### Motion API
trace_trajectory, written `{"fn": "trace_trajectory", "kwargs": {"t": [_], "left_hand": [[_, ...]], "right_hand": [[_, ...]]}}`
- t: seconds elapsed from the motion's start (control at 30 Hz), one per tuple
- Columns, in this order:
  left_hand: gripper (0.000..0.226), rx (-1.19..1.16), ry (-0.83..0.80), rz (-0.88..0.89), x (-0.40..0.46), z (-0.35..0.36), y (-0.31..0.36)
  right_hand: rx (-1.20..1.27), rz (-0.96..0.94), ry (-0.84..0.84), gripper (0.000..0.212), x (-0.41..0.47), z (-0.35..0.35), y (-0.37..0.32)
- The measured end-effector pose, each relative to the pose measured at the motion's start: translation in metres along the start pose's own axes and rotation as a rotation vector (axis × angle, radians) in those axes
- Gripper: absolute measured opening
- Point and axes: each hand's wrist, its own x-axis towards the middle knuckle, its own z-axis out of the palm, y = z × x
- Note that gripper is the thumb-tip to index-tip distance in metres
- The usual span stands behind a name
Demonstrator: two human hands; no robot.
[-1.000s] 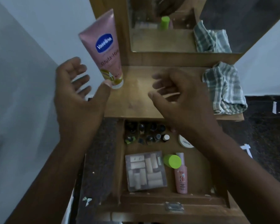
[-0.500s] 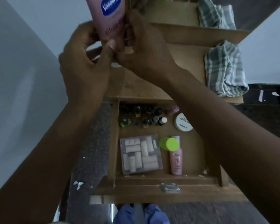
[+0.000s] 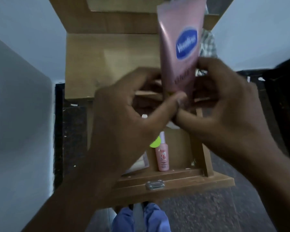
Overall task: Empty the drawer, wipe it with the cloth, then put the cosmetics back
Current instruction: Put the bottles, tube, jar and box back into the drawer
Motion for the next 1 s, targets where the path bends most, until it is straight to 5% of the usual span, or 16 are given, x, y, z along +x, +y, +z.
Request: {"fn": "trace_trajectory", "kwargs": {"t": [0.23,0.47,0.6,1.0], "left_hand": [[0.037,0.253,-0.313,-0.158,-0.027,0.034,-0.043],[0.033,0.669,-0.403,-0.078,-0.012,0.055,-0.052],[0.027,0.756,-0.496,-0.094,0.010,0.064,-0.048],[0.022,1.065,-0.803,-0.144,0.030,0.085,-0.060]], "right_hand": [[-0.155,0.339,-0.056,0.049,-0.056,0.036,0.064],[-0.353,0.533,-0.165,0.076,-0.057,0.062,0.091],[-0.404,0.551,-0.203,0.102,-0.054,0.065,0.086],[-0.456,0.467,-0.214,0.076,-0.053,0.069,0.092]]}}
